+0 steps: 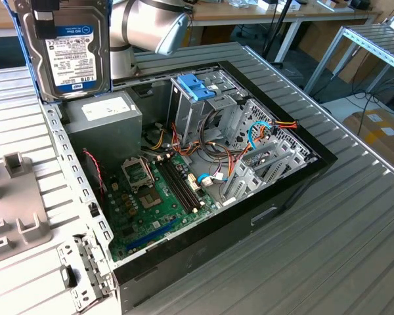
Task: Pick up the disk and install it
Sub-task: 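Pick up the disk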
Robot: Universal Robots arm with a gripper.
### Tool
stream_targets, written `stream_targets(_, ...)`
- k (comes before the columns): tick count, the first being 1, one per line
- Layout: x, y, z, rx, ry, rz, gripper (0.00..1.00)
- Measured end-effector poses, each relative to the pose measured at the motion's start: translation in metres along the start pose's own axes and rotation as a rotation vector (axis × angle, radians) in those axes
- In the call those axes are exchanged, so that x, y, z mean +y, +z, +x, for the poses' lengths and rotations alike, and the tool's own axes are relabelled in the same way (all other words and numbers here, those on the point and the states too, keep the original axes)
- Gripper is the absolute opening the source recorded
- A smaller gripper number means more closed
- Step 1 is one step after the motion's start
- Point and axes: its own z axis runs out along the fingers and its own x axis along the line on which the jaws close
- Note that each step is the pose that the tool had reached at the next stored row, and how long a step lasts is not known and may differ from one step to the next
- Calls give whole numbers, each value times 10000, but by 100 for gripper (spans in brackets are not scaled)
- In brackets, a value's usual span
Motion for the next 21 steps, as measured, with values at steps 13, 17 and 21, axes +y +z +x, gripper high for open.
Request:
stream_targets(13, -2, -3, 140, 0, 0, 0, 37)
stream_targets(17, -2, -4, 175, 1, -1, 0, 37)
stream_targets(21, -2, -5, 216, 0, 0, 0, 37)
